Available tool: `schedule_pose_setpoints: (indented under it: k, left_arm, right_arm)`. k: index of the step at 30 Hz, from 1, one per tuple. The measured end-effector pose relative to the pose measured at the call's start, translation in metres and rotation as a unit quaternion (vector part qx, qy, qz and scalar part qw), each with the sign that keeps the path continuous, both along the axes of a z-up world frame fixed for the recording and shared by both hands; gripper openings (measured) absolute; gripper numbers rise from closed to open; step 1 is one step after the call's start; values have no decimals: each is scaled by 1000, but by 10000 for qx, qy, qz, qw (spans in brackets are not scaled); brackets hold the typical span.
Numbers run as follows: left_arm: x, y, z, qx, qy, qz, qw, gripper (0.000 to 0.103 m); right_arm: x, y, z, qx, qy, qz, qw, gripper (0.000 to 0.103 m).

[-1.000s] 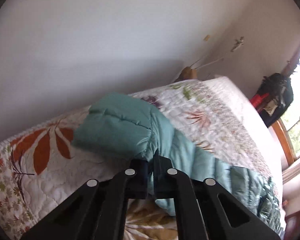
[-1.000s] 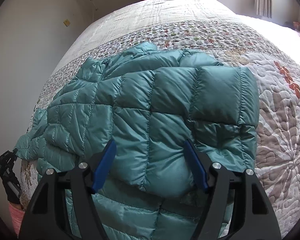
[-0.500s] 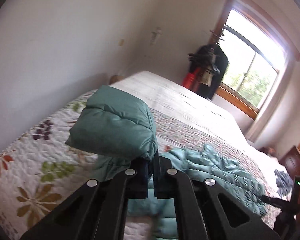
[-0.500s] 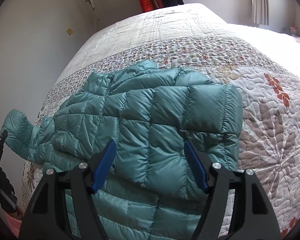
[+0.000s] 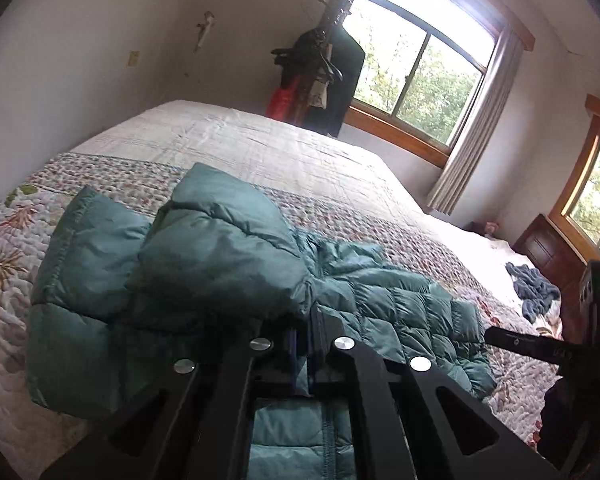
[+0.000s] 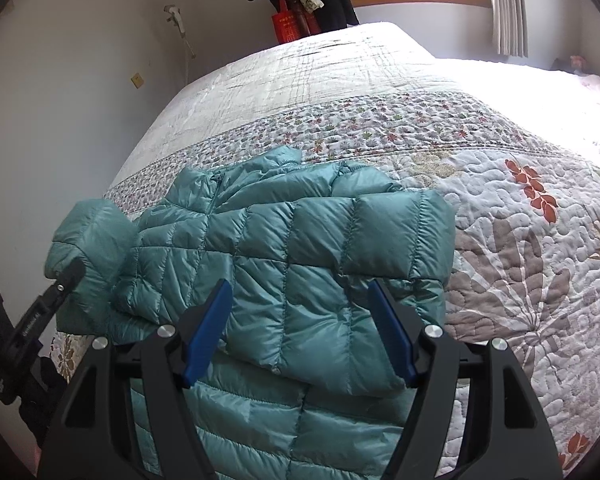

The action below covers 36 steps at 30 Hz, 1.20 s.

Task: Fold large clothes

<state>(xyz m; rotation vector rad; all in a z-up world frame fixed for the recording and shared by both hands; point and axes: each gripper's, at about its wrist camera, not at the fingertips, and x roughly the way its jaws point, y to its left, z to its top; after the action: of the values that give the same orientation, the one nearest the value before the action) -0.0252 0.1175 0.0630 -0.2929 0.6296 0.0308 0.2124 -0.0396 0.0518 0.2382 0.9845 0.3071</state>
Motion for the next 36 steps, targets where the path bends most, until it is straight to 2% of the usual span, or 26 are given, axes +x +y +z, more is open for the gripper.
schedule_pose_setpoints:
  k: [8, 12, 14, 15, 16, 20, 23, 26, 29, 33, 36]
  left_arm:
    - [22, -44, -46, 145, 466, -481, 9976, 5]
    - [20, -53, -63, 74, 897, -894, 9919, 16]
    - [7, -50, -59, -21, 916, -1006, 9907, 29]
    - [0, -47, -54, -65, 897, -1076, 9901, 39]
    - [-12, -42, -47, -103, 832, -1134, 9900, 44]
    - [-50, -11, -16, -229, 523, -1178, 9914, 49]
    - [-72, 25, 6, -214, 203, -881, 9957, 59]
    - [-69, 63, 14, 182, 265, -227, 9992, 62]
    - [-51, 90, -1, 492, 678, 289, 9961, 61]
    - [-32, 110, -33, 387, 1068, 563, 9919, 60]
    - [-25, 113, -51, 298, 1260, 584, 9899, 61]
  right_arm:
    - [0, 0, 0, 71, 27, -4, 10000, 70]
    - [2, 3, -2, 121, 80, 57, 9999, 70]
    - [2, 6, -3, 159, 101, 124, 9997, 70]
    - [2, 8, -3, 165, 106, 153, 9997, 70]
    - [1, 10, -3, 167, 112, 173, 9996, 70]
    - [-2, 19, -3, 146, 144, 268, 9994, 70]
    - [-6, 33, -3, 345, 238, 522, 9978, 72]
    - [-10, 56, -3, 469, 326, 827, 9949, 75]
    - [-10, 90, -3, 583, 495, 1255, 9891, 79]
    - [8, 136, -7, 506, 795, 1622, 9823, 88]
    - [27, 166, -23, 291, 1119, 1680, 9790, 88]
